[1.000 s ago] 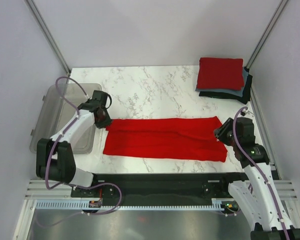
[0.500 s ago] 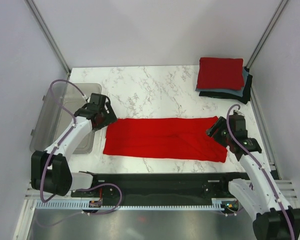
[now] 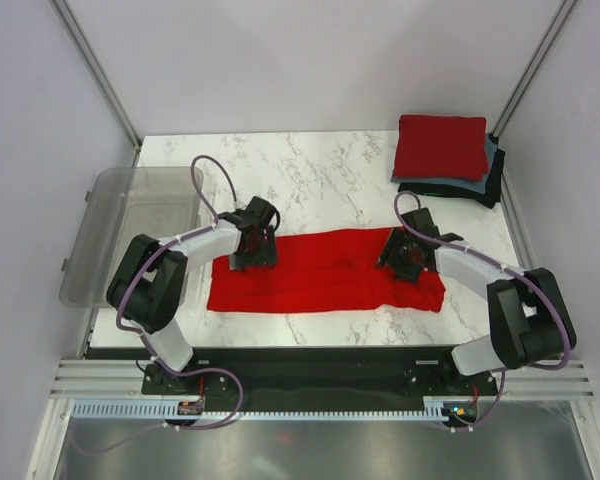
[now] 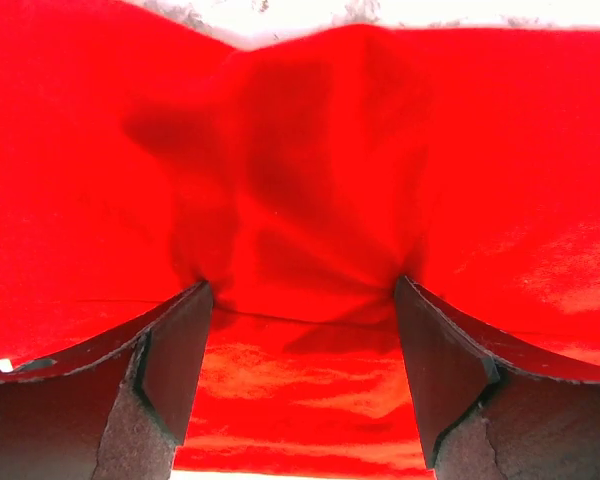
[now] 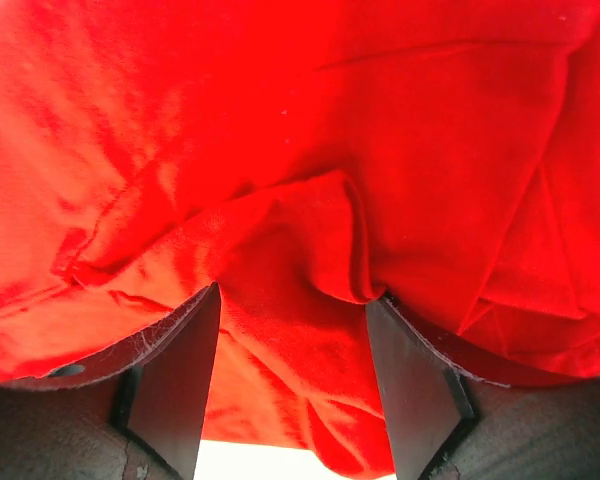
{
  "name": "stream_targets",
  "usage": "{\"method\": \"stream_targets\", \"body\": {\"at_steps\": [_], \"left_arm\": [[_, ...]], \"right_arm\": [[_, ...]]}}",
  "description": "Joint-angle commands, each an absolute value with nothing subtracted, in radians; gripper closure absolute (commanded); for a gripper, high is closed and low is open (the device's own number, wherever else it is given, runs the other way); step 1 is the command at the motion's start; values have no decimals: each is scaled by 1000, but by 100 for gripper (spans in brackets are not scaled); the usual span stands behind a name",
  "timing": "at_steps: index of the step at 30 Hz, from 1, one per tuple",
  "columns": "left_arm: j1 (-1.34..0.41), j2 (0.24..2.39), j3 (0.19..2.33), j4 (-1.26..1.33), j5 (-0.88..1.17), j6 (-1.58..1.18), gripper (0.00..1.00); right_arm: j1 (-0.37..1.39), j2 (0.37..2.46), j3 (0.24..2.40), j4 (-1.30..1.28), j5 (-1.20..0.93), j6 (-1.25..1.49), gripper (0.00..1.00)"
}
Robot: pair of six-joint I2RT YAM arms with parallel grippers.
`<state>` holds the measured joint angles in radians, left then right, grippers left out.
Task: Fold and stack the t-shirts
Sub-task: Fold the tshirt
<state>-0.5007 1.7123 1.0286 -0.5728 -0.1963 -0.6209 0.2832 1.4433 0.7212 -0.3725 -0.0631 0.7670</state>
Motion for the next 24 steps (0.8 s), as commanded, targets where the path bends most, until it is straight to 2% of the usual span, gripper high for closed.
{"method": "stream_targets", "body": {"at_steps": [1, 6, 10, 15, 18, 22, 24], "left_arm": [[-505, 1729, 983, -563, -195, -675, 20], [-517, 1674, 844, -563, -153, -716, 20], [-525, 1573, 744, -561, -123, -747, 20], [-546, 1508, 678, -558, -61, -791, 20], [-577, 1474, 644, -546, -20, -833, 20], [-594, 1443, 546, -352, 197, -894, 22], [-639, 1445, 535, -331, 196, -946, 22]], "right_arm": [[291, 1564, 736, -305, -58, 781, 32], [304, 1790, 928, -313, -121, 726, 32], [359, 2004, 1168, -345, -233, 724, 32], [405, 2176, 1446, -437, -275, 709, 31], [397, 2311, 1679, -536, -215, 666, 30], [384, 2566, 2097, -632, -198, 600, 29], [379, 2644, 2219, -655, -196, 578, 27]]}}
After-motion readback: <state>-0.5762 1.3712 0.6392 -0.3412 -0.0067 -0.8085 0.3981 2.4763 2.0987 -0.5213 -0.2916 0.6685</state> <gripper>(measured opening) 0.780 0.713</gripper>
